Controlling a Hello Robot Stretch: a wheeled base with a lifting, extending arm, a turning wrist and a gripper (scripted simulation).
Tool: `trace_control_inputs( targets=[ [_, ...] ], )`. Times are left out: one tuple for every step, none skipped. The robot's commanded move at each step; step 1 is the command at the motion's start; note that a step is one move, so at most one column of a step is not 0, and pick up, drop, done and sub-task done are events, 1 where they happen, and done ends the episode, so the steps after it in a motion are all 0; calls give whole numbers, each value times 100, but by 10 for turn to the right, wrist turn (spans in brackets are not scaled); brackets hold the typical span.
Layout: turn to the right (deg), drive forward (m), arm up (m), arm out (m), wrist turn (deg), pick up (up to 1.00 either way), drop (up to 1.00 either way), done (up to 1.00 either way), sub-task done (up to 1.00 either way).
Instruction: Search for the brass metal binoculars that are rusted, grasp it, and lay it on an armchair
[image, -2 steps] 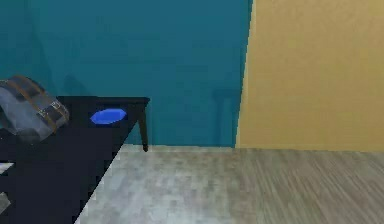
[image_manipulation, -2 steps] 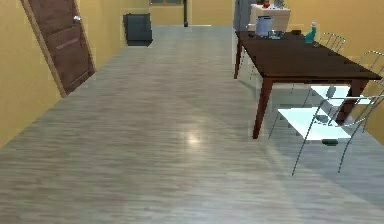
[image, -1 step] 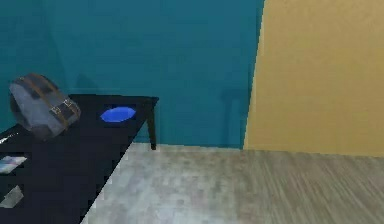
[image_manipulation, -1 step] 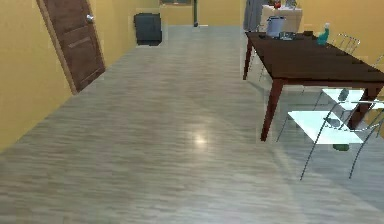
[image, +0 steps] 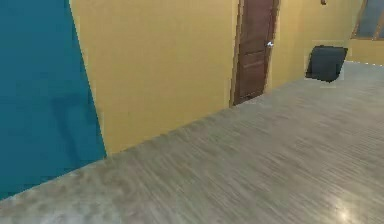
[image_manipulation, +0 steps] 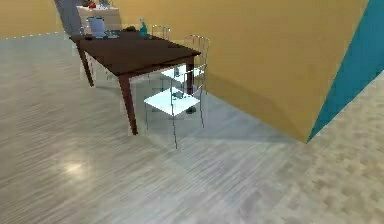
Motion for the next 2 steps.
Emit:
trace_control_inputs(
  targets=[
    [450,0,0,0,0,0,0,0,0],
    [390,0,0,0,0,0,0,0,0]
  ],
)
